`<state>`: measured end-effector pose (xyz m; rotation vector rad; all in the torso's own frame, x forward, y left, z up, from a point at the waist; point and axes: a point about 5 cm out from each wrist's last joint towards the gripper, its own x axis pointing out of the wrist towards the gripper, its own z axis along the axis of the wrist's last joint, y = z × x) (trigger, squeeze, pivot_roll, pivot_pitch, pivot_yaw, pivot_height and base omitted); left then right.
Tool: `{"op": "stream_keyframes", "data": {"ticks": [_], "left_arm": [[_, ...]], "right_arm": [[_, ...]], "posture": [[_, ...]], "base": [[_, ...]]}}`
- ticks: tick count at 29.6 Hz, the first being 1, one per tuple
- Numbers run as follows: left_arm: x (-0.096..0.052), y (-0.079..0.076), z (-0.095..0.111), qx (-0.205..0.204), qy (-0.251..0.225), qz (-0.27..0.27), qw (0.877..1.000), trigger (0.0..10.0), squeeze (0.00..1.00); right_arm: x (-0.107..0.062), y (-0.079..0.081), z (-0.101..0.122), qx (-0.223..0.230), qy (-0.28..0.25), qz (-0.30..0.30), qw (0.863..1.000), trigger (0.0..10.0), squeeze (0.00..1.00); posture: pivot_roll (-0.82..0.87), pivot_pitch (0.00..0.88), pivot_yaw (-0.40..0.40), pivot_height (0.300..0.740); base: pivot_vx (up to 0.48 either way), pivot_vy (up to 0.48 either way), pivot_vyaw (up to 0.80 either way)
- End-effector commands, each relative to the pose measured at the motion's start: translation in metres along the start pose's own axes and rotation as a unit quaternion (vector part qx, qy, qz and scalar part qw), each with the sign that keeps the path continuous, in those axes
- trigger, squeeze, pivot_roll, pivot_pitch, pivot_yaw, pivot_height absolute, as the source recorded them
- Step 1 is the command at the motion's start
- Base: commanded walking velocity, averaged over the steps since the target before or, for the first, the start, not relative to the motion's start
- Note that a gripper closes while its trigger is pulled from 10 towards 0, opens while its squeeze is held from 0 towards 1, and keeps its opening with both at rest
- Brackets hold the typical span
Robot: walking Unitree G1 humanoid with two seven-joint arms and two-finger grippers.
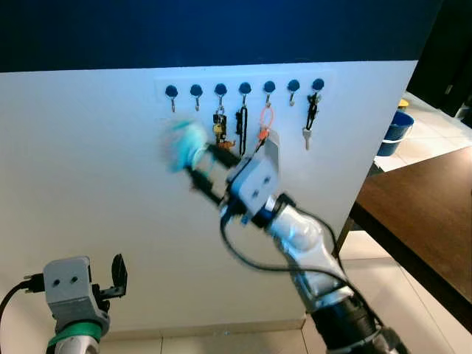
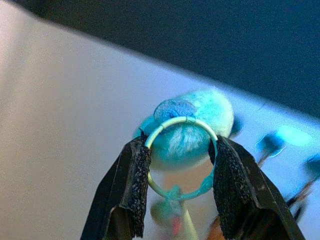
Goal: Hang keys on a hook
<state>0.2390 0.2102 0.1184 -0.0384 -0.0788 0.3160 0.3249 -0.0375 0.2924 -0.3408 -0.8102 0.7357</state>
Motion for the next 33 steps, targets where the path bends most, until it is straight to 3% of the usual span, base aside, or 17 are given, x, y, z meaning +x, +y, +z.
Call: {"op": "stream_keyframes", "data": {"ticks": [1,4,14,17,18,20,21,22,23,26,27,31,33], "left_arm": [[0.0,0.001,-0.003,0.005,0.005,0.0,1.0,10.0,0.0],[0.002,-0.001,0.0,0.001,-0.004,-0.002,1.0,10.0,0.0],[0.002,-0.009,0.004,-0.011,-0.021,-0.011,1.0,10.0,0.0],[0.001,-0.01,0.006,-0.018,-0.028,-0.015,0.999,10.0,0.0],[-0.001,-0.01,0.008,-0.022,-0.032,-0.016,0.999,10.0,0.0],[-0.001,-0.01,0.008,-0.022,-0.032,-0.016,0.999,10.0,0.0],[-0.002,-0.01,0.008,-0.023,-0.032,-0.015,0.999,10.0,0.0],[-0.004,-0.008,0.006,-0.013,-0.029,-0.015,0.999,10.0,0.0],[-0.005,-0.006,0.005,-0.01,-0.028,-0.014,0.999,10.0,0.0],[-0.006,-0.005,0.005,-0.008,-0.028,-0.013,0.999,10.0,0.0],[-0.006,-0.003,0.005,-0.007,-0.027,-0.01,1.0,10.0,0.0],[-0.006,-0.002,0.005,-0.007,-0.027,-0.009,1.0,10.0,0.0],[-0.006,-0.001,0.004,-0.004,-0.024,-0.008,1.0,10.0,0.0]], "right_arm": [[0.006,-0.005,0.003,-0.013,-0.013,-0.011,1.0,10.0,0.0],[0.015,-0.019,0.006,-0.028,-0.027,-0.031,0.999,10.0,0.0],[0.024,-0.036,0.008,-0.05,-0.043,-0.039,0.997,10.0,0.0],[0.026,-0.042,0.006,-0.045,-0.036,-0.054,0.997,10.0,0.0],[0.024,-0.041,0.002,-0.005,-0.029,-0.052,0.998,10.0,0.0],[0.024,-0.041,0.002,-0.005,-0.029,-0.052,0.998,10.0,0.0],[0.022,-0.038,-0.001,0.017,-0.027,-0.042,0.999,10.0,0.0],[0.007,-0.013,-0.018,0.061,0.01,0.039,0.997,10.0,0.0],[-0.005,0.002,-0.028,0.078,0.034,0.079,0.993,10.0,0.0],[-0.013,0.012,-0.033,0.09,0.048,0.104,0.989,10.0,0.0],[-0.031,0.026,-0.042,0.111,0.076,0.135,0.982,10.0,0.0],[-0.04,0.031,-0.047,0.125,0.093,0.141,0.978,10.0,0.0],[-0.055,0.027,-0.058,0.129,0.132,0.12,0.976,10.0,0.0]], "posture": [[-0.21,0.016,0.107,0.74],[-0.21,0.016,0.107,0.74],[-0.21,0.016,0.097,0.74],[-0.21,0.016,0.097,0.74],[-0.21,0.019,0.091,0.74],[-0.21,0.019,0.091,0.74],[-0.21,0.019,0.091,0.74],[-0.2,0.018,0.088,0.74],[-0.2,0.018,0.088,0.74],[-0.2,0.018,0.088,0.74],[-0.2,0.018,0.088,0.74],[-0.2,0.019,0.087,0.74],[-0.2,0.019,0.092,0.74]], "base": [[0.0,0.0,0.0],[0.0,0.0,0.0],[0.0,0.0,0.0],[0.0,0.0,0.0],[0.0,0.0,0.0],[0.0,0.0,0.0],[0.0,0.0,0.0],[0.0,0.0,0.0],[0.0,0.0,0.0],[0.0,0.0,0.0],[0.0,0.0,0.0],[0.0,0.0,0.0],[0.0,0.0,0.0]]}}
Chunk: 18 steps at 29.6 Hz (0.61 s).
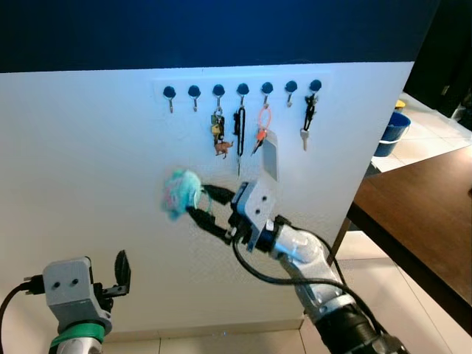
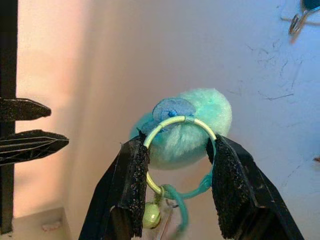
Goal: Hang keys on a hook
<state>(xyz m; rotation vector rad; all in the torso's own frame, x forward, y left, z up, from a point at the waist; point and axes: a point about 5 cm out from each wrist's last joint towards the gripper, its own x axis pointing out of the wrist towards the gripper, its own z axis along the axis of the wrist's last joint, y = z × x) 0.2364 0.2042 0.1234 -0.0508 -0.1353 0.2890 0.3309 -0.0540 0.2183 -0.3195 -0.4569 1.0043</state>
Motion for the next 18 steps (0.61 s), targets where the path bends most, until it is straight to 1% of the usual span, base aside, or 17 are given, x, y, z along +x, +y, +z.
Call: {"op": "stream_keyframes", "data": {"ticks": [1,3,4,6,7,9,10,11,12,13,14,16,17,18], "left_arm": [[-0.002,0.005,-0.001,0.008,0.003,0.005,1.0,10.0,0.0],[-0.002,0.005,-0.001,0.008,0.003,0.005,1.0,10.0,0.0],[-0.002,0.005,-0.001,0.008,0.005,0.002,1.0,10.0,0.0],[-0.003,-0.001,0.001,0.014,-0.005,-0.042,0.999,10.0,0.0],[-0.003,-0.001,0.001,0.014,-0.005,-0.042,0.999,10.0,0.0],[-0.006,-0.006,0.007,0.021,-0.022,-0.1,0.995,10.0,0.0],[-0.006,-0.006,0.007,0.021,-0.022,-0.1,0.995,10.0,0.0],[-0.007,-0.007,0.009,0.026,-0.029,-0.114,0.993,10.0,0.0],[-0.008,-0.006,0.013,0.037,-0.047,-0.133,0.989,10.0,0.06],[-0.008,-0.006,0.013,0.037,-0.047,-0.133,0.989,10.0,0.06],[-0.011,-0.006,0.023,0.1,-0.084,-0.197,0.972,10.0,1.0],[-0.011,-0.006,0.023,0.1,-0.084,-0.197,0.972,10.0,1.0],[-0.013,-0.008,0.026,0.139,-0.094,-0.232,0.958,10.0,1.0],[-0.013,-0.008,0.026,0.139,-0.094,-0.232,0.958,10.0,1.0]], "right_arm": [[-0.01,-0.001,-0.012,0.025,0.029,-0.025,0.999,10.0,0.0],[-0.01,-0.001,-0.012,0.025,0.029,-0.025,0.999,10.0,0.0],[-0.017,-0.004,-0.018,0.034,0.044,-0.038,0.998,10.0,0.0],[-0.032,-0.011,-0.027,0.067,0.063,-0.062,0.994,10.0,0.0],[-0.032,-0.011,-0.027,0.067,0.063,-0.062,0.994,10.0,0.0],[-0.045,-0.02,-0.029,0.102,0.065,-0.079,0.989,10.0,0.0],[-0.045,-0.02,-0.029,0.102,0.065,-0.079,0.989,10.0,0.0],[-0.047,-0.022,-0.029,0.111,0.064,-0.082,0.988,10.0,0.0],[-0.05,-0.025,-0.029,0.127,0.061,-0.08,0.987,10.0,0.0],[-0.05,-0.025,-0.029,0.127,0.061,-0.08,0.987,10.0,0.0],[-0.055,-0.032,-0.03,0.17,0.062,-0.087,0.98,10.0,0.0],[-0.055,-0.032,-0.03,0.17,0.062,-0.087,0.98,10.0,0.0],[-0.056,-0.035,-0.03,0.195,0.06,-0.092,0.975,10.0,0.0],[-0.056,-0.035,-0.03,0.195,0.06,-0.092,0.975,10.0,0.0]], "posture": [[-0.2,0.023,0.098,0.74],[-0.2,0.023,0.098,0.74],[-0.21,0.023,0.101,0.74],[-0.21,0.025,0.106,0.74],[-0.21,0.025,0.106,0.74],[-0.21,0.026,0.114,0.74],[-0.21,0.026,0.114,0.74],[-0.21,0.026,0.114,0.74],[-0.21,0.026,0.119,0.74],[-0.21,0.026,0.119,0.74],[-0.21,0.024,0.118,0.74],[-0.21,0.024,0.118,0.74],[-0.21,0.024,0.118,0.74],[-0.21,0.024,0.118,0.74]], "base": [[0.0,0.0,0.0],[0.0,0.0,0.0],[0.0,0.0,0.0],[0.0,0.0,0.0],[0.0,0.0,0.0],[0.0,0.0,0.0],[0.0,0.0,0.0],[0.0,0.0,0.0],[0.0,0.0,0.0],[0.0,0.0,0.0],[0.0,0.0,0.0],[0.0,0.0,0.0],[0.0,0.0,0.0],[0.0,0.0,0.0]]}}
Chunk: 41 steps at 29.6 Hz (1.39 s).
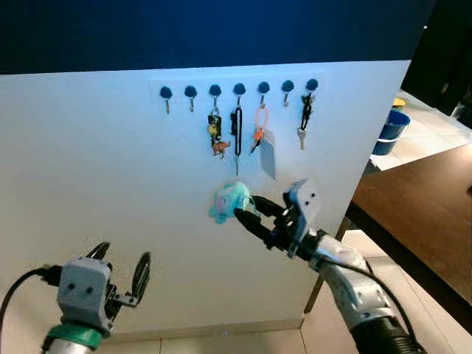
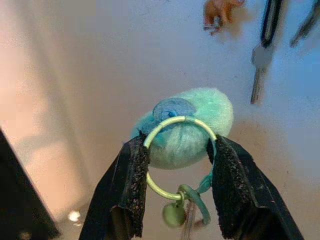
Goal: Hang keys on a hook
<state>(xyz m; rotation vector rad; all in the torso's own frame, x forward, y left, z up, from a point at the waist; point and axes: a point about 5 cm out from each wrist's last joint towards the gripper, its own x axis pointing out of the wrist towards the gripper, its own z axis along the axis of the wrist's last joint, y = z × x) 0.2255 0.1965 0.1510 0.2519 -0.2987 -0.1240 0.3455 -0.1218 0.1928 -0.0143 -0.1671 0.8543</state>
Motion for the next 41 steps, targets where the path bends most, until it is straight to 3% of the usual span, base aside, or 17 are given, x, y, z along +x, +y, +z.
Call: {"op": "stream_keyframes", "data": {"ticks": [1,2,4,7,8,10,11,12,13,17,21,32,34,41], "left_arm": [[-0.004,-0.006,0.002,0.059,0.0,-0.052,0.997,10.0,1.0],[-0.004,-0.006,0.002,0.059,0.0,-0.052,0.997,10.0,1.0],[-0.004,-0.012,0.005,0.132,-0.012,-0.1,0.986,10.0,1.0],[-0.004,-0.014,0.006,0.15,-0.016,-0.112,0.982,10.0,1.0],[-0.001,-0.017,0.004,0.202,-0.016,-0.119,0.972,10.0,1.0],[-0.001,-0.017,0.004,0.202,-0.016,-0.119,0.972,10.0,1.0],[0.002,-0.019,0.002,0.242,-0.018,-0.122,0.962,10.0,1.0],[0.005,-0.017,0.001,0.28,-0.018,-0.11,0.954,10.0,0.41],[0.008,-0.014,0.002,0.307,-0.02,-0.093,0.947,10.0,0.01],[0.009,-0.011,0.003,0.318,-0.021,-0.083,0.944,10.0,0.0],[0.008,-0.007,0.001,0.348,-0.009,-0.079,0.934,10.0,0.0],[0.003,-0.015,-0.001,0.366,-0.015,-0.102,0.925,10.0,0.0],[0.005,-0.017,0.004,0.374,-0.037,-0.089,0.923,10.0,0.0],[0.008,-0.02,0.013,0.377,-0.07,-0.067,0.921,10.0,0.0]], "right_arm": [[0.003,-0.002,0.004,0.04,-0.003,0.004,0.999,10.0,0.0],[0.003,-0.002,0.004,0.04,-0.003,0.004,0.999,10.0,0.0],[0.005,0.004,0.005,0.084,0.005,0.028,0.996,10.0,0.0],[0.006,0.007,0.005,0.097,0.009,0.039,0.995,10.0,0.0],[0.006,0.012,0.004,0.112,0.018,0.064,0.991,10.0,0.0],[0.006,0.012,0.004,0.112,0.018,0.064,0.991,10.0,0.0],[0.006,0.017,0.003,0.128,0.027,0.085,0.988,10.0,0.0],[0.004,0.021,0.003,0.146,0.039,0.111,0.982,10.0,0.0],[0.001,0.025,0.003,0.162,0.049,0.136,0.976,10.0,0.0],[-0.002,0.027,0.003,0.175,0.055,0.152,0.971,10.0,0.0],[-0.007,0.027,0.013,0.259,0.034,0.18,0.948,10.0,0.0],[-0.014,0.023,0.02,0.309,0.033,0.189,0.931,10.0,0.0],[-0.016,0.028,0.02,0.323,0.044,0.208,0.922,10.0,0.0],[-0.018,0.032,0.02,0.335,0.049,0.215,0.916,10.0,0.0]], "posture": [[-0.2,0.024,0.117,0.74],[-0.2,0.024,0.117,0.74],[-0.2,0.024,0.117,0.74],[-0.2,0.024,0.117,0.74],[-0.2,0.025,0.115,0.74],[-0.2,0.025,0.115,0.74],[-0.2,0.025,0.115,0.74],[-0.2,0.028,0.116,0.74],[-0.2,0.028,0.116,0.74],[-0.2,0.029,0.114,0.74],[-0.21,0.031,0.113,0.74],[-0.21,0.037,0.109,0.74],[-0.21,0.039,0.107,0.74],[-0.21,0.038,0.107,0.74]], "base": [[0.0,0.0,0.0],[0.0,0.0,0.0],[0.0,0.0,0.0],[0.0,0.0,0.0],[0.0,0.0,0.0],[0.0,0.0,0.0],[0.0,0.0,0.0],[0.0,0.0,0.0],[0.0,0.0,0.0],[0.0,0.0,0.0],[0.0,0.0,0.0],[0.0,0.0,0.0],[0.0,0.0,0.0],[0.0,0.0,0.0]]}}
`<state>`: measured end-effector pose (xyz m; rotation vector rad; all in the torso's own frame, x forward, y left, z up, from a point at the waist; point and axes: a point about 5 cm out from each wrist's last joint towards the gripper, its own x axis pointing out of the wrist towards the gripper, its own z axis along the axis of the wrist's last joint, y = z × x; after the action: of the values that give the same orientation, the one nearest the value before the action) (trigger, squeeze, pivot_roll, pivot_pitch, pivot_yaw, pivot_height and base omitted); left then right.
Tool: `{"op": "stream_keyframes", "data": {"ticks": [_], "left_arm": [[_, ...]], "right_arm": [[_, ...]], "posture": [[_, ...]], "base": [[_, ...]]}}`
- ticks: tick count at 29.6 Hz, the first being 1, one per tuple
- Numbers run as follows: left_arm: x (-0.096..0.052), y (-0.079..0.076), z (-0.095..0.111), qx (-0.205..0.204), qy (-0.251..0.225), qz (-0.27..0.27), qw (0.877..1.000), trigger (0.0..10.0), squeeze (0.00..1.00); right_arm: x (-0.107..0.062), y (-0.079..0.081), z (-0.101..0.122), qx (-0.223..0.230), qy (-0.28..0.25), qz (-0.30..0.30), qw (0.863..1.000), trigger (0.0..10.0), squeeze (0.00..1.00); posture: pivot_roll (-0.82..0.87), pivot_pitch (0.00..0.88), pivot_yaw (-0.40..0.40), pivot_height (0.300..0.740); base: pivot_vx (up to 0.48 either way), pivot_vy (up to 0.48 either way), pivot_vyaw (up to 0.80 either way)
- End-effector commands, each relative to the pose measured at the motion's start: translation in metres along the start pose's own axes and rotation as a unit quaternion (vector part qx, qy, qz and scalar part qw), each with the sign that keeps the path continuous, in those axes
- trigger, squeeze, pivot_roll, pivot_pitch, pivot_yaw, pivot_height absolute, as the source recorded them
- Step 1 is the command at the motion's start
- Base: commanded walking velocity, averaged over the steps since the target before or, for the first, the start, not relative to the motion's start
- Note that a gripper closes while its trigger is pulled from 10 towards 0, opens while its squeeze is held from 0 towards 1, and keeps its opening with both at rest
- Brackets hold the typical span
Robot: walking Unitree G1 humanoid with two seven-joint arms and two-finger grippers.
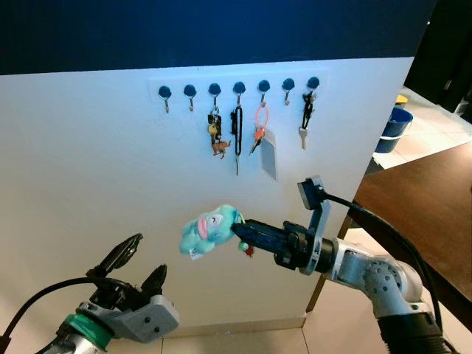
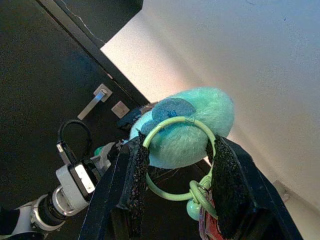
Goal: Hang keys on a hook
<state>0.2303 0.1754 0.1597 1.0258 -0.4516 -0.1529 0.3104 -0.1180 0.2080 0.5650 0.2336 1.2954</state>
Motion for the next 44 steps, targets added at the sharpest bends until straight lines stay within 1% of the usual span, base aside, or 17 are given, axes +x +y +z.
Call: {"op": "stream_keyframes", "data": {"ticks": [1,3,5,14,18,20,22,33,44], "left_arm": [[0.0,0.0,0.005,0.004,-0.013,0.006,1.0,10.0,0.0],[0.002,0.001,0.007,0.0,-0.02,0.015,1.0,10.0,0.0],[0.005,0.004,0.017,-0.008,-0.045,0.031,0.998,10.0,0.0],[0.007,0.0,0.029,-0.015,-0.071,0.04,0.997,10.0,0.0],[0.008,-0.001,0.031,-0.017,-0.075,0.037,0.996,10.0,0.0],[0.009,-0.006,0.031,-0.019,-0.072,0.023,0.997,10.0,0.0],[0.009,-0.008,0.03,-0.017,-0.067,0.023,0.997,10.0,0.0],[0.012,-0.007,0.03,-0.018,-0.072,0.02,0.997,10.0,0.0],[0.012,-0.006,0.031,-0.02,-0.073,0.022,0.997,10.0,0.0]], "right_arm": [[0.001,0.004,-0.003,0.007,0.007,0.009,1.0,10.0,0.0],[0.002,0.004,-0.004,0.01,0.01,0.009,1.0,10.0,0.0],[0.003,0.005,-0.008,0.017,0.019,0.008,1.0,10.0,0.0],[0.008,0.004,-0.013,0.022,0.026,0.002,0.999,10.0,0.0],[0.009,0.004,-0.013,0.022,0.024,0.002,0.999,10.0,0.0],[0.013,0.006,-0.013,0.026,0.017,0.009,0.999,10.0,0.0],[0.017,0.008,-0.014,0.028,0.019,0.015,0.999,10.0,0.0],[0.029,0.016,-0.029,0.029,0.044,0.035,0.998,10.0,0.0],[0.031,0.017,-0.032,0.025,0.052,0.034,0.998,10.0,0.0]], "posture": [[-0.21,0.04,0.103,0.74],[-0.21,0.04,0.103,0.74],[-0.21,0.039,0.099,0.74],[-0.21,0.039,0.099,0.74],[-0.21,0.042,0.097,0.74],[-0.21,0.043,0.098,0.74],[-0.21,0.044,0.101,0.74],[-0.21,0.043,0.107,0.74],[-0.21,0.043,0.107,0.74]], "base": [[0.0,0.0,0.0],[0.0,0.0,0.0],[0.0,0.0,0.0],[0.0,0.0,0.0],[0.0,0.0,0.0],[0.0,0.0,0.0],[0.0,0.0,0.0],[0.0,0.0,0.0],[0.0,0.0,0.0]]}}
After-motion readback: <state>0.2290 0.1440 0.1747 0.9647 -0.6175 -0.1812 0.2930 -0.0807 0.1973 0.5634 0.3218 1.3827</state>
